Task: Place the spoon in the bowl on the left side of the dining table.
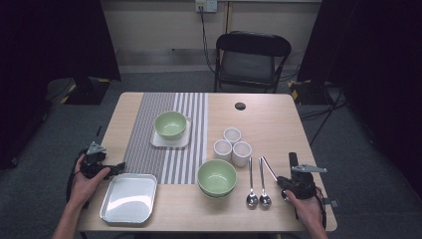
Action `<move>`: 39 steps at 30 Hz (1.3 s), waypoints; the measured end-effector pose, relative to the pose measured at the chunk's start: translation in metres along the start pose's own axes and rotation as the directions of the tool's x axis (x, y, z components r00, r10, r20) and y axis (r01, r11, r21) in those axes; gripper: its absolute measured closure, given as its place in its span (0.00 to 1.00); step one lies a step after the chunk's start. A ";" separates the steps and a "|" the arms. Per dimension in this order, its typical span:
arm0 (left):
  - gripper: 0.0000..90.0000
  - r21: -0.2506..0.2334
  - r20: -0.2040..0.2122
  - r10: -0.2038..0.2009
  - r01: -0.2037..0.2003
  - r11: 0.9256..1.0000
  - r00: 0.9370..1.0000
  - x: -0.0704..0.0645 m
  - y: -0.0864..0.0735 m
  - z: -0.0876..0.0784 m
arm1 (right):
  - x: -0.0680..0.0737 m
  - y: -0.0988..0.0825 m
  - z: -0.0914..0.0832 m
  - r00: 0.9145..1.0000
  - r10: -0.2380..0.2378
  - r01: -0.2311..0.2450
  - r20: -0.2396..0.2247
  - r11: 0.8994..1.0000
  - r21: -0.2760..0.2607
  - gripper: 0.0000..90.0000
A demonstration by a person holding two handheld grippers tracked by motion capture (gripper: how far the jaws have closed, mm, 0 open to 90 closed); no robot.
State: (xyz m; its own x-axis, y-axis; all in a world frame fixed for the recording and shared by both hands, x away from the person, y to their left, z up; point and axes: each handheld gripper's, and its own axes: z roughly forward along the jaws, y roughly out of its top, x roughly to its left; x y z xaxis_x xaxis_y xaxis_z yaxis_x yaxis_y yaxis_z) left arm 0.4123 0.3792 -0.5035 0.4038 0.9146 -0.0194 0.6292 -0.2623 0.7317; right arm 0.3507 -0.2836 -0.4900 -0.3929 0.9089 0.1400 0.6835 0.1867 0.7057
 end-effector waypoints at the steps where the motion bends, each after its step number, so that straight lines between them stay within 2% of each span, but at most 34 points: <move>1: 0.07 0.000 0.000 0.000 0.000 1.000 1.000 0.000 0.000 0.000 | 0.000 0.001 0.001 1.000 0.003 -0.003 0.004 1.000 0.002 0.95; 7: 0.07 0.000 0.000 0.000 0.000 1.000 1.000 0.000 0.000 0.000 | -0.003 0.008 0.007 0.999 0.018 -0.018 0.029 1.000 0.002 0.95; 17: 0.07 0.001 -0.001 0.000 0.000 1.000 1.000 0.000 0.000 0.000 | -0.017 0.023 0.022 0.999 0.034 -0.034 0.026 0.999 -0.019 0.95; 21: 0.07 0.001 0.000 0.000 0.000 1.000 1.000 0.000 0.000 0.000 | -0.020 0.030 0.028 0.999 0.033 -0.033 0.031 0.999 -0.009 0.94; 25: 0.07 0.000 0.000 0.000 0.000 1.000 1.000 0.000 0.000 0.000 | -0.021 0.030 0.028 0.999 0.041 -0.041 0.015 0.999 -0.014 0.92; 32: 0.07 0.000 0.001 0.000 0.000 1.000 1.000 0.000 0.000 0.000 | -0.022 0.028 0.026 0.999 0.040 -0.040 -0.005 0.999 -0.008 0.95; 39: 0.07 0.001 -0.001 0.001 -0.001 1.000 1.000 0.000 0.000 0.000 | -0.021 0.027 0.027 0.999 0.046 -0.046 -0.010 0.999 -0.018 0.95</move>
State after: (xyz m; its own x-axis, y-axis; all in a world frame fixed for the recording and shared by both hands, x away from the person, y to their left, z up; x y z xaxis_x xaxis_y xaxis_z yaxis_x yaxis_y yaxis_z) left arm 0.4126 0.3794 -0.5035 0.4036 0.9148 -0.0182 0.6293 -0.2631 0.7313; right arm 0.3943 -0.2879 -0.4922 -0.3669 0.9128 0.1792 0.6894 0.1376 0.7112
